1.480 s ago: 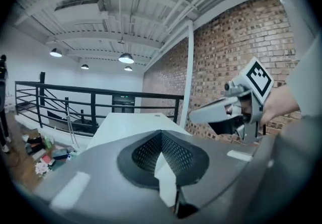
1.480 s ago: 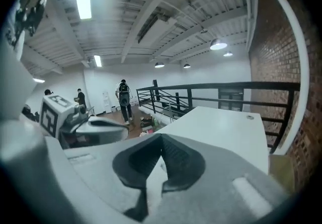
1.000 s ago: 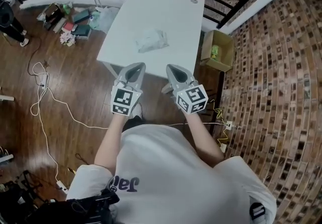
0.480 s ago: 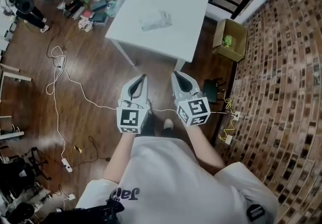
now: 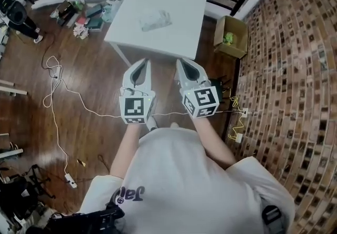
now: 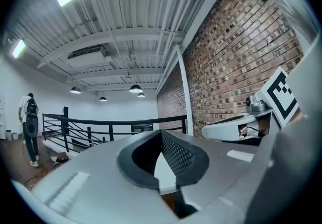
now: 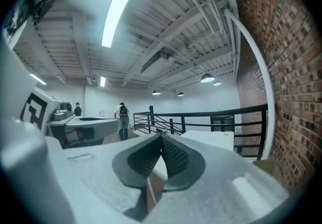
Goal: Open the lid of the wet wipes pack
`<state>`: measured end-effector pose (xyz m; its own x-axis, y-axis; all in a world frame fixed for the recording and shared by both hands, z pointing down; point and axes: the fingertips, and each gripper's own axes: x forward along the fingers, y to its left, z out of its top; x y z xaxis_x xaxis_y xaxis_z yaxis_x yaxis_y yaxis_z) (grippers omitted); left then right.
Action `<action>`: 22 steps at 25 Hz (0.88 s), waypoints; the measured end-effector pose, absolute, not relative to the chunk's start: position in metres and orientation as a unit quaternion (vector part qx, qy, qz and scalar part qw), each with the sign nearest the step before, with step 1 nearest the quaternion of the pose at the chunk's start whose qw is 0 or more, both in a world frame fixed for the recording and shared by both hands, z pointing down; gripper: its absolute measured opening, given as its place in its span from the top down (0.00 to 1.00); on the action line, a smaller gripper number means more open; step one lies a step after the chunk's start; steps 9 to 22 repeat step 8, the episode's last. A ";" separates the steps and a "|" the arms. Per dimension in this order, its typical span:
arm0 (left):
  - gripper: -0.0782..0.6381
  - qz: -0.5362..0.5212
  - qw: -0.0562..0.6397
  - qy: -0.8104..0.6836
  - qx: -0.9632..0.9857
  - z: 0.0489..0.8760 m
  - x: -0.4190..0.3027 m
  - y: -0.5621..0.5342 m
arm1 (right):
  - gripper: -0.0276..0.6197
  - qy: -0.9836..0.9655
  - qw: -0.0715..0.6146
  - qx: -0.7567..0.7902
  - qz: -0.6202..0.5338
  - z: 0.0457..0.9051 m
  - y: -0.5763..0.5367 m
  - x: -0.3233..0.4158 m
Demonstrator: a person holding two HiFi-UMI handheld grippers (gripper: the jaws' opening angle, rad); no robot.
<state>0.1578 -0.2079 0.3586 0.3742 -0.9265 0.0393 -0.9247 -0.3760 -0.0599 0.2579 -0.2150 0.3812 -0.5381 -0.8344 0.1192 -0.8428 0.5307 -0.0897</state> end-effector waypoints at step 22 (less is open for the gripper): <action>0.87 -0.037 0.021 0.544 -0.838 0.366 0.155 -0.219 | 0.97 -0.872 0.032 0.487 0.042 0.370 -0.232 0.251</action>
